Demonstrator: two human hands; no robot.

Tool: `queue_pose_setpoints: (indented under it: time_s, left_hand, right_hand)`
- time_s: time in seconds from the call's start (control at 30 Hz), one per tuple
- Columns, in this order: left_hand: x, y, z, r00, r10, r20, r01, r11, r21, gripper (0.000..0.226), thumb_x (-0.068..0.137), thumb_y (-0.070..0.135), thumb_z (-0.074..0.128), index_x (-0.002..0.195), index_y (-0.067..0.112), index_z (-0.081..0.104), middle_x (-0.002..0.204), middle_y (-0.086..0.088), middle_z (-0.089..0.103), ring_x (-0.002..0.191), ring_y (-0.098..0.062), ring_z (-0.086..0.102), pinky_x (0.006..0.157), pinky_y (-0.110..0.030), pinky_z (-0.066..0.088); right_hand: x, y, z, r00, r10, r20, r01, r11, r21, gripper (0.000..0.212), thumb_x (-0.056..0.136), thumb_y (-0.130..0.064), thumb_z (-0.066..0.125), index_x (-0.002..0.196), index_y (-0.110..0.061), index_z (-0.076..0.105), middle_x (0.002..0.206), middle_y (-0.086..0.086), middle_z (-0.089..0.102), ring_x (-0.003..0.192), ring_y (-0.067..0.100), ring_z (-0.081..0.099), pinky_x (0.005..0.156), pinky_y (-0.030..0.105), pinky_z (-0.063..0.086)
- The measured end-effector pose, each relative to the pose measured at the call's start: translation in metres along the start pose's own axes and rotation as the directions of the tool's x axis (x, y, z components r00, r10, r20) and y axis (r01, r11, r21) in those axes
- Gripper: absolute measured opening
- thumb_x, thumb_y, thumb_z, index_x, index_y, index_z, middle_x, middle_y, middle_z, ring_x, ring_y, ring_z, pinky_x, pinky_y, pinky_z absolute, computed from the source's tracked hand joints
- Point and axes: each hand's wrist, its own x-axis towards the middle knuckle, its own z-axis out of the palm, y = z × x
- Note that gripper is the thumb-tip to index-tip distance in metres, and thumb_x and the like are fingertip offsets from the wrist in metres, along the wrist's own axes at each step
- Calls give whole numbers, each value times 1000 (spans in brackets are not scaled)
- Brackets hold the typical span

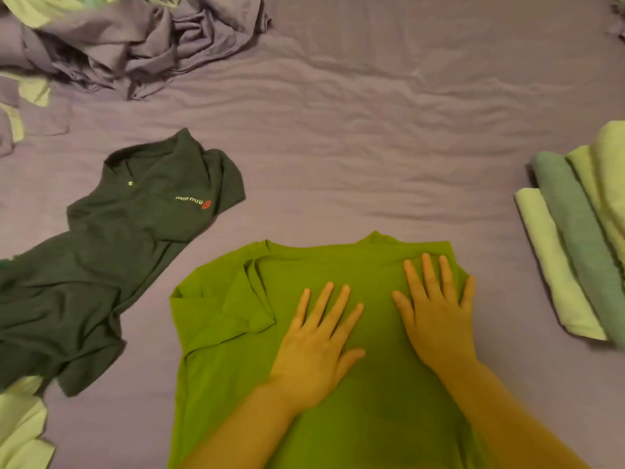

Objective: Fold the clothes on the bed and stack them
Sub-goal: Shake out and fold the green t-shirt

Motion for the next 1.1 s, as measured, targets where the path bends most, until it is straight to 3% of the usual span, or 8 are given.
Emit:
queue_pose_setpoints:
  time_s: [0.2,0.33,0.57,0.63,0.73,0.8,1.0,1.1]
  left_hand:
    - [-64,-50,-8,999,43,-10,-42,995,87,62,93,60,35,144,24,40,153,-5,32,143,-31,24,108,-59,20]
    - [-72,-101,-18,1000,-21,-5,21,989,148,63,94,60,32,143,23,42,152,-6,35,142,-33,25,107,-63,20]
    - [-59,-168,-31,938,-335,85,328,940,93,70,97,61,9,141,20,44,148,-9,40,136,-38,36,107,-64,23]
    - [-58,-174,-33,912,-403,75,399,915,64,71,94,63,4,146,25,35,154,-8,31,141,-37,28,109,-64,18]
    - [-55,-176,-29,865,-487,118,485,873,45,67,91,65,10,151,35,1,160,-2,-7,147,-29,-6,113,-56,-7]
    - [-53,-171,-32,848,-508,149,510,860,26,66,95,61,19,151,33,-2,160,-2,-12,146,-28,-12,114,-55,-9]
    - [-77,-140,-47,817,-569,91,568,769,-294,69,97,43,44,153,23,7,160,-8,5,147,-25,7,118,-42,11]
    - [-101,-119,-44,729,-683,54,554,542,-632,74,92,25,59,151,15,16,154,-8,27,139,-25,28,113,-36,25]
  right_hand:
    - [-26,-80,-1,926,-378,-17,379,924,55,54,98,-53,14,140,-27,36,146,11,41,140,33,25,107,62,22]
    - [-28,-125,1,897,-442,22,440,896,50,55,96,-53,22,138,-27,45,145,12,43,138,35,31,106,63,22]
    - [-6,-183,0,878,-473,74,471,881,42,59,90,-59,31,139,-31,44,148,12,39,139,38,29,105,67,21]
    - [3,-194,3,900,-431,67,429,902,34,60,89,-61,28,140,-31,43,149,10,37,139,38,28,105,69,19]
    - [9,-203,8,925,-372,80,371,928,20,63,90,-62,22,142,-30,40,151,9,33,141,37,25,104,70,16]
    - [10,-205,10,926,-367,91,368,930,7,64,89,-62,23,142,-29,39,152,9,32,141,37,25,104,71,16]
    - [-22,-218,3,952,-270,143,265,963,52,66,90,-60,20,139,-24,45,146,12,41,137,38,32,106,66,20]
    - [-68,-218,4,942,-298,152,286,954,94,60,93,-54,24,139,-22,47,145,14,42,137,36,34,106,62,21]
